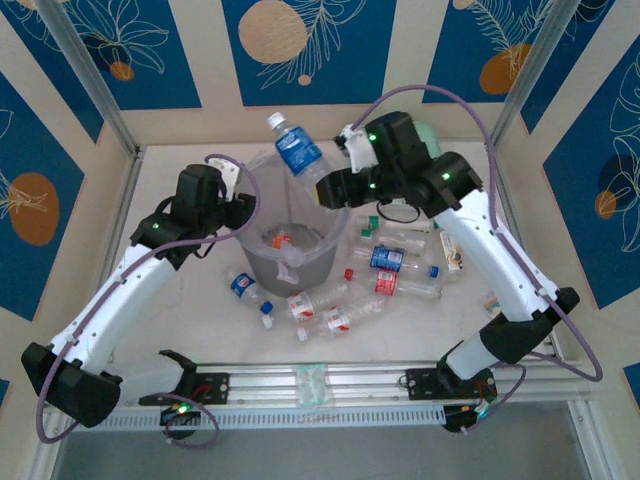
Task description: Put the plastic bottles in the bin
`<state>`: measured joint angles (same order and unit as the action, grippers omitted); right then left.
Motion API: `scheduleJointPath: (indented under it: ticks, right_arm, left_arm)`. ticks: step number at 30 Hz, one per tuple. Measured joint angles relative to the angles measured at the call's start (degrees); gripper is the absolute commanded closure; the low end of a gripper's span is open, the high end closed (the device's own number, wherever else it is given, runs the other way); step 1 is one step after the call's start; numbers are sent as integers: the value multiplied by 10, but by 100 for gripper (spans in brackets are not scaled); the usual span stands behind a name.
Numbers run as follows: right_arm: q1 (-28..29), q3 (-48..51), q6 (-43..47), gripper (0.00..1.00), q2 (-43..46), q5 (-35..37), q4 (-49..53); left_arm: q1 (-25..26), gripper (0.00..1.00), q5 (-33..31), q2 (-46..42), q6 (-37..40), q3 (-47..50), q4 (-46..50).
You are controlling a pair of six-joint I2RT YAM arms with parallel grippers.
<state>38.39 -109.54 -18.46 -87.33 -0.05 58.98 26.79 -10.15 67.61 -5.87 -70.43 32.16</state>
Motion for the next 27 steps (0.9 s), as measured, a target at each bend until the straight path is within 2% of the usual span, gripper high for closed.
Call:
scheduleJointPath:
  ticks: [10,19,27]
  right_arm:
    - [33,42,-10,50,-63,31,0]
    - [43,82,-8,32,-79,9,-64]
    - [41,89,-3,19,-104,1,-81]
  left_arm:
    - [-29,46,13,23,0,-6,0]
    - [-40,46,21,46,0,-22,-13]
    - [-46,47,22,66,0,-34,-17]
